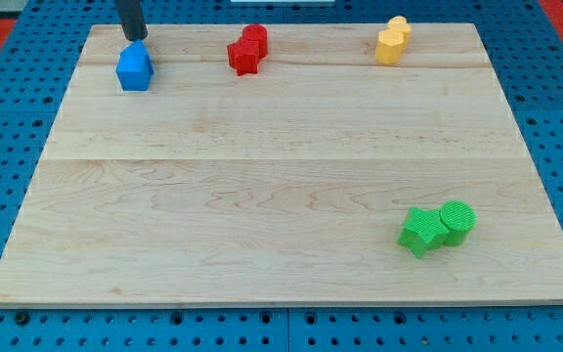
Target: Slightly move the blue triangle towards top left of the board
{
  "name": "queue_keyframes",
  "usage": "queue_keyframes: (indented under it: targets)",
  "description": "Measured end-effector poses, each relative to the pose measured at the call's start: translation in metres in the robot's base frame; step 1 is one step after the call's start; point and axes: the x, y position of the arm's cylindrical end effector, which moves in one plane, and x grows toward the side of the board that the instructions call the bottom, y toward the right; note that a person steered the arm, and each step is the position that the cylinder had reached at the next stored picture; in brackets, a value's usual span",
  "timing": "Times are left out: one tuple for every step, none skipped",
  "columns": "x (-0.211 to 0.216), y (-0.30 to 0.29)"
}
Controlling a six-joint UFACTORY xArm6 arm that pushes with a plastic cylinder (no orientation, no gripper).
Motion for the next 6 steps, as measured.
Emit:
queue_keyframes:
  targets:
    - [0.000,0.007]
    - [0.001,0.025]
    - [0.005,0.038]
    - [0.011,0.038]
    - [0.023,0.038]
    - [0.029,0.032]
